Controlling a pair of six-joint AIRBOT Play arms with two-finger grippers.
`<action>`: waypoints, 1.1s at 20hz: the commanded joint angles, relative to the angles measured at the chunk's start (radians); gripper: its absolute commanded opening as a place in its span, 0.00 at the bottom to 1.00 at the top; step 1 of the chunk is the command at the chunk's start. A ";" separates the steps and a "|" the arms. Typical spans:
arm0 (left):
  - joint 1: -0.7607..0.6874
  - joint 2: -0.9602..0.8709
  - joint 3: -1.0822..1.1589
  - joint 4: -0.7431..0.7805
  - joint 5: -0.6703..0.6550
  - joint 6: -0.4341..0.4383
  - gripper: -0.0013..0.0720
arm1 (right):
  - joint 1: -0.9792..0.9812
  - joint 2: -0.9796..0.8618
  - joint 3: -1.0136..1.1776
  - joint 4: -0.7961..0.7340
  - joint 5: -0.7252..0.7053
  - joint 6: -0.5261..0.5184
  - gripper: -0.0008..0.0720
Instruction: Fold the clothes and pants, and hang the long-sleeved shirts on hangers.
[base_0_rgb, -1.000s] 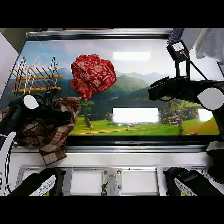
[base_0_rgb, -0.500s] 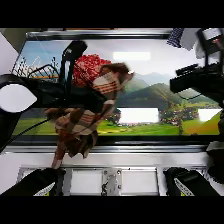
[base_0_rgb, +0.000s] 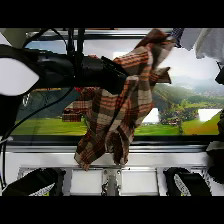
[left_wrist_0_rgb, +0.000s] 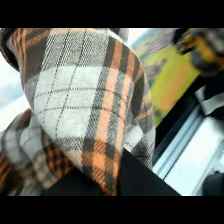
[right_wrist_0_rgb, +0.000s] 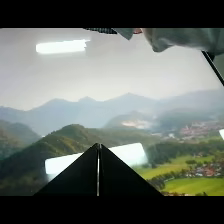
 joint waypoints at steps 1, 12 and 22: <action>0.131 -0.046 -0.160 0.006 -0.103 -0.005 0.05 | -0.027 0.005 -0.030 0.023 0.080 0.025 0.06; 0.385 0.110 -0.726 -0.002 -0.067 -0.009 0.05 | -0.025 -0.372 -0.198 0.667 0.051 -0.319 0.91; 0.388 0.137 -0.752 -0.002 -0.032 -0.010 0.05 | 0.076 -1.006 -0.001 1.211 -0.130 -0.679 0.91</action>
